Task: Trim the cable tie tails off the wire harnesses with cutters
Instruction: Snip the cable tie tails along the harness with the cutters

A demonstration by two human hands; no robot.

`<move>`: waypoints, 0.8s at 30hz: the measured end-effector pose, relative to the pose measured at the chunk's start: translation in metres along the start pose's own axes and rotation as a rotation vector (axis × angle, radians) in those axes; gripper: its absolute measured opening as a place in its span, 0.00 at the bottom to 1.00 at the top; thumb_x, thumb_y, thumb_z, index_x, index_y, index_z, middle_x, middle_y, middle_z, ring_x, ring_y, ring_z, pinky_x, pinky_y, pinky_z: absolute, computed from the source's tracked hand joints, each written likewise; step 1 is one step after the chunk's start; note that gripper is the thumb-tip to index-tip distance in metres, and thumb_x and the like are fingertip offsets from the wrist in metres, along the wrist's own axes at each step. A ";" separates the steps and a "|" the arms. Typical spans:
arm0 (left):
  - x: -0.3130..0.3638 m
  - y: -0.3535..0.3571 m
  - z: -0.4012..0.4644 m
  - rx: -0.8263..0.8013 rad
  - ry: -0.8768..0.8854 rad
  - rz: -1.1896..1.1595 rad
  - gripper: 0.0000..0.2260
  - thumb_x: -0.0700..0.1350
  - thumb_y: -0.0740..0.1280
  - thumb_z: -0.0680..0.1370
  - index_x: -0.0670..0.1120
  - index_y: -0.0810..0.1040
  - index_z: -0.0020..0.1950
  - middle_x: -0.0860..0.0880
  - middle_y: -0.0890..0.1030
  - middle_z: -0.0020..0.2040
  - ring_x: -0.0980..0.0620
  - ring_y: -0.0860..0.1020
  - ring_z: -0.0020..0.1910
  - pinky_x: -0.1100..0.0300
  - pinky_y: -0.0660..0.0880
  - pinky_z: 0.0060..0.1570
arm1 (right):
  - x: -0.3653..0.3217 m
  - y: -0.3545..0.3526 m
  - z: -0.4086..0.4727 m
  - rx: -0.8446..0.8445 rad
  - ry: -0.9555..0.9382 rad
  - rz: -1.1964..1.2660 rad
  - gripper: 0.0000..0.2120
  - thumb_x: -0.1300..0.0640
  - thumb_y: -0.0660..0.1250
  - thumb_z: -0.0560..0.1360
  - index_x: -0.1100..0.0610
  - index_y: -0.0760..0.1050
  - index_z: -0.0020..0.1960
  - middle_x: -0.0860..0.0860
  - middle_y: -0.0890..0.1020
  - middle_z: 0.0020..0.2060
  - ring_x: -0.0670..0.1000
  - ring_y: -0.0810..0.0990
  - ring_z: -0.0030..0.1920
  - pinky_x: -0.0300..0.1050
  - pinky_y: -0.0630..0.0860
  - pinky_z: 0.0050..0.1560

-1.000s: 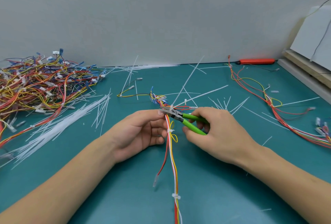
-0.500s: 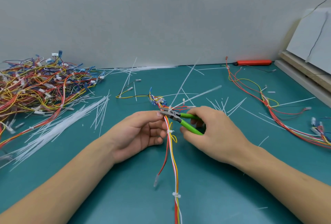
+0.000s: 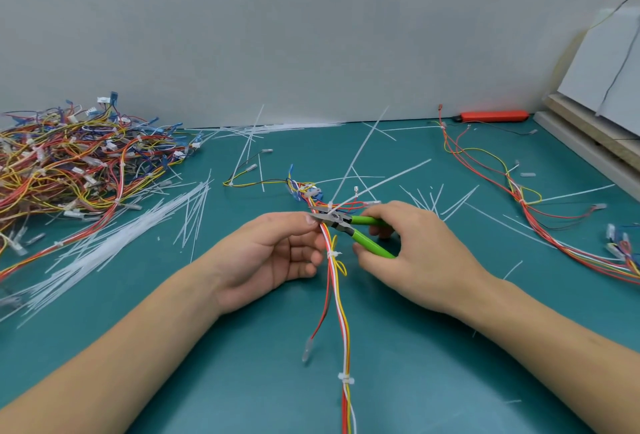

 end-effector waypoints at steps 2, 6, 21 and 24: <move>0.000 0.000 0.000 -0.002 0.000 0.001 0.06 0.50 0.73 0.73 0.48 0.84 0.43 0.46 0.81 0.40 0.50 0.78 0.38 0.55 0.76 0.44 | 0.002 0.000 0.000 0.007 0.013 0.019 0.10 0.45 0.70 0.71 0.46 0.80 0.51 0.43 0.80 0.40 0.46 0.78 0.44 0.51 0.78 0.48; 0.001 0.000 0.000 0.005 -0.009 -0.006 0.07 0.50 0.73 0.72 0.48 0.84 0.45 0.46 0.82 0.41 0.49 0.79 0.38 0.55 0.76 0.45 | 0.004 -0.002 0.000 0.018 0.054 0.049 0.08 0.45 0.71 0.71 0.50 0.78 0.42 0.48 0.77 0.32 0.48 0.74 0.35 0.53 0.77 0.39; 0.000 0.000 0.000 0.003 -0.016 -0.003 0.07 0.50 0.73 0.73 0.47 0.84 0.45 0.45 0.82 0.41 0.50 0.79 0.38 0.58 0.78 0.42 | 0.003 0.002 0.002 0.007 -0.021 0.045 0.16 0.42 0.69 0.70 0.43 0.79 0.57 0.40 0.81 0.48 0.45 0.78 0.53 0.47 0.76 0.57; 0.000 0.000 0.000 0.005 -0.015 0.004 0.07 0.50 0.73 0.73 0.46 0.84 0.45 0.44 0.82 0.42 0.50 0.79 0.38 0.58 0.78 0.42 | 0.003 0.002 0.002 0.006 -0.034 0.016 0.18 0.42 0.68 0.71 0.42 0.79 0.60 0.39 0.81 0.50 0.45 0.77 0.55 0.46 0.75 0.59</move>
Point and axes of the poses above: each hand's wrist, its own z-axis towards the middle knuckle, its own y-axis out of the palm, x = y × z, the point moved 4 cm from there along z, towards the middle knuckle
